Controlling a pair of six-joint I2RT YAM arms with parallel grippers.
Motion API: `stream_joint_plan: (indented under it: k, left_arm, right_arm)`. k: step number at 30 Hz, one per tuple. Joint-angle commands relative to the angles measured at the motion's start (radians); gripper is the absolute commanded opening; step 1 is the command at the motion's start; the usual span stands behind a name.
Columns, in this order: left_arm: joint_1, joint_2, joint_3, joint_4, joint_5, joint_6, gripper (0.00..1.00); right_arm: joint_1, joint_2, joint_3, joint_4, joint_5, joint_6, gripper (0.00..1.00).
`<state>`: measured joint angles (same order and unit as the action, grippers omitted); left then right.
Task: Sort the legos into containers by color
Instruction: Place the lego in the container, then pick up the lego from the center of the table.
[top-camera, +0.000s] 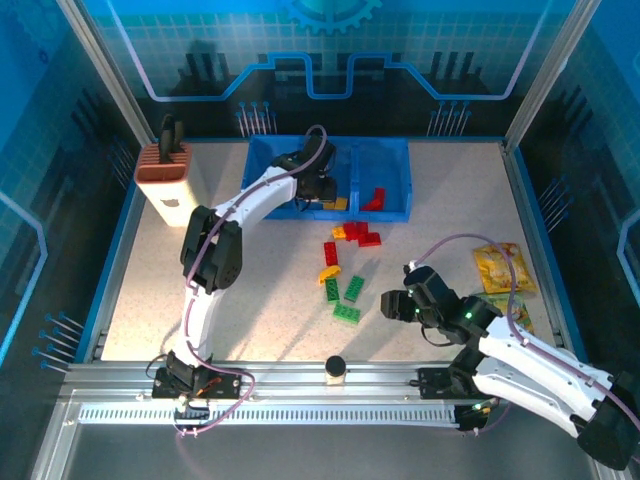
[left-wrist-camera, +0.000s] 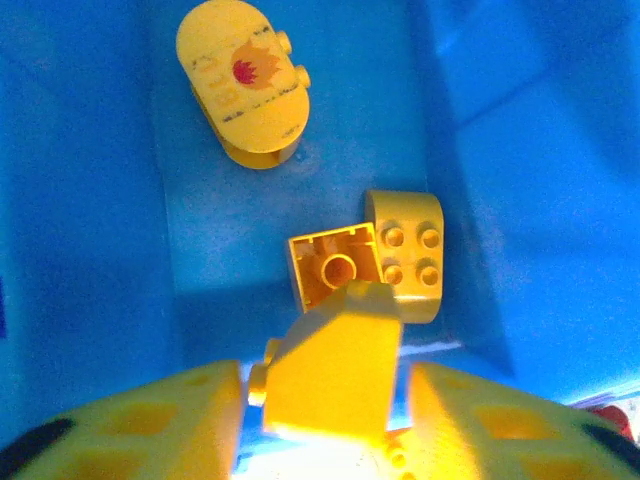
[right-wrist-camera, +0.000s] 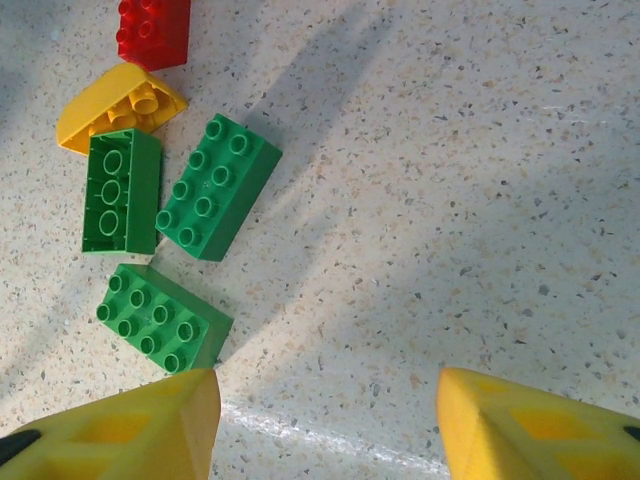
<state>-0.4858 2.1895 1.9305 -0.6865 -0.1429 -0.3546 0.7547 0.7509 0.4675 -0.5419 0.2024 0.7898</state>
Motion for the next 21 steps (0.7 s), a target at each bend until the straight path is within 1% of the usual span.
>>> stream_joint_plan:
  k: [1, 2, 3, 8, 15, 18, 21]
  left_arm:
    - [0.007, -0.058, -0.019, -0.015, 0.0, 0.003, 0.59]
    - [0.004, -0.08, -0.037, -0.001, 0.007, 0.003, 0.63]
    - [0.003, -0.101, -0.053, 0.008, 0.008, 0.003, 0.65]
    - [-0.015, -0.219, -0.139, 0.035, 0.0, 0.008, 0.65]
    - [-0.063, -0.456, -0.425, 0.137, 0.002, -0.01, 0.66]
    - [-0.096, -0.524, -0.548, 0.159, 0.005, -0.016, 0.66]
    - [-0.128, -0.584, -0.681, 0.168, -0.017, -0.043, 0.65]
  right_arm:
    - [0.021, -0.007, -0.01, 0.004, 0.022, 0.023, 0.6]
    - [0.024, -0.001, -0.01, 0.008, 0.023, 0.022, 0.6]
    - [0.027, 0.01, -0.01, 0.014, 0.023, 0.021, 0.6]
    - [0.056, 0.073, 0.007, 0.037, 0.027, 0.017, 0.61]
    - [0.084, 0.155, 0.053, 0.073, 0.039, -0.006, 0.65]
    - [0.087, 0.202, 0.085, 0.083, 0.04, -0.022, 0.65]
    - [0.086, 0.273, 0.137, 0.083, 0.046, -0.02, 0.65]
